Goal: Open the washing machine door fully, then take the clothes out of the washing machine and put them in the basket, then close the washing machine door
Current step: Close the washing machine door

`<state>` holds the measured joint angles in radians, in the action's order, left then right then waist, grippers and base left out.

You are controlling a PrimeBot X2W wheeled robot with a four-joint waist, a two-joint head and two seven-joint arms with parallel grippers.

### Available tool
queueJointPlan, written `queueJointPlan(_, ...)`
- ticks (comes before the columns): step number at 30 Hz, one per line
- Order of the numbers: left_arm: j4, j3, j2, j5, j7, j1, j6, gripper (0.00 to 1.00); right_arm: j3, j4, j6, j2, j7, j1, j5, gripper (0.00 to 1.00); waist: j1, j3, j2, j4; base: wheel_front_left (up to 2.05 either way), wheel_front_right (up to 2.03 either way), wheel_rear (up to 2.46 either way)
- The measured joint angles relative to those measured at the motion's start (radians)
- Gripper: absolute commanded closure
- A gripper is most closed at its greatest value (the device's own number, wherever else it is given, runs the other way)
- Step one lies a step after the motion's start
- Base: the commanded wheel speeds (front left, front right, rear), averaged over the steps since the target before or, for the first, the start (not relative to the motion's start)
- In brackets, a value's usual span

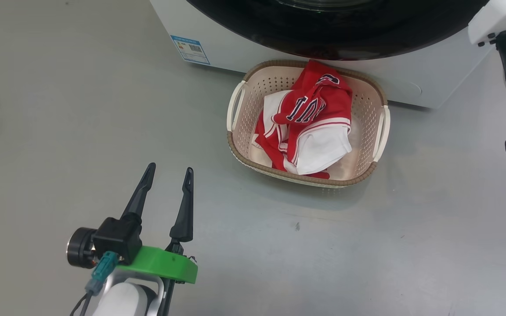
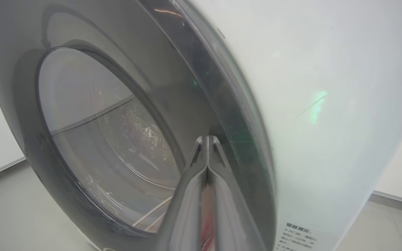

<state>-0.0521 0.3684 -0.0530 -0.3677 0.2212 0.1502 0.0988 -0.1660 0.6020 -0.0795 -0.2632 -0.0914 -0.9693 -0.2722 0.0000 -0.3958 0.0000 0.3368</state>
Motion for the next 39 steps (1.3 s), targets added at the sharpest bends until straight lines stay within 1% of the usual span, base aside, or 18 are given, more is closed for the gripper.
queueJointPlan(10,-0.016,0.006,0.003,0.0,0.009,0.014,0.0,0.0,-0.005,0.052,-0.002,-0.006,-0.028,-0.03,0.002,1.0,0.0,0.005,0.0,0.002,0.0,0.0,0.0)
queueJointPlan(18,-0.038,-0.002,0.003,0.0,0.01,0.016,0.0,0.0,-0.051,0.08,-0.017,0.018,-0.076,-0.015,0.002,1.0,0.0,0.025,0.0,-0.012,0.0,0.0,0.0)
queueJointPlan(20,-0.042,-0.006,0.003,0.001,0.01,0.016,0.0,0.0,-0.06,0.08,-0.025,0.025,-0.089,0.005,0.002,1.0,0.0,0.032,0.0,-0.017,0.0,0.0,0.0)
queueJointPlan(24,-0.052,-0.011,0.003,0.002,0.01,0.016,0.0,0.0,-0.071,0.076,-0.025,0.037,-0.112,0.057,0.001,1.0,0.0,0.049,0.0,-0.029,0.0,0.0,0.0)
queueJointPlan(27,-0.06,-0.016,0.002,0.01,0.014,0.016,0.0,0.0,-0.071,0.067,-0.033,0.041,-0.127,0.099,-0.002,1.0,0.0,0.065,0.0,-0.039,0.0,0.0,0.0)
queueJointPlan(33,-0.067,-0.03,-0.007,0.016,0.018,0.015,0.0,0.0,-0.061,0.047,-0.033,0.046,-0.143,0.199,-0.026,1.0,0.0,0.102,0.0,-0.065,0.0,0.0,0.0)
queueJointPlan(34,-0.068,-0.033,-0.011,0.016,0.018,0.014,0.0,0.0,-0.06,0.045,-0.033,0.047,-0.143,0.217,-0.028,0.76,0.0,0.108,0.0,-0.071,0.0,0.0,0.0)
queueJointPlan(35,-0.069,-0.035,-0.016,0.016,0.018,0.014,0.0,0.0,-0.058,0.043,-0.033,0.049,-0.143,0.235,-0.03,0.56,0.0,0.115,0.0,-0.076,0.0,0.0,0.0)
queueJointPlan(36,-0.07,-0.037,-0.019,0.016,0.018,0.014,0.0,0.0,-0.053,0.042,-0.033,0.051,-0.143,0.252,-0.033,0.15,0.0,0.121,0.0,-0.081,0.0,0.0,0.0)
queueJointPlan(37,-0.07,-0.039,-0.023,0.016,0.018,0.013,0.0,0.0,-0.05,0.039,-0.032,0.053,-0.145,0.27,-0.035,0.0,0.0,0.127,0.0,-0.087,0.0,0.0,0.0)
queueJointPlan(39,-0.07,-0.041,-0.028,0.016,0.018,0.013,0.0,0.0,-0.047,0.033,-0.032,0.054,-0.145,0.302,-0.035,0.0,0.0,0.139,0.0,-0.099,0.0,0.0,0.0)
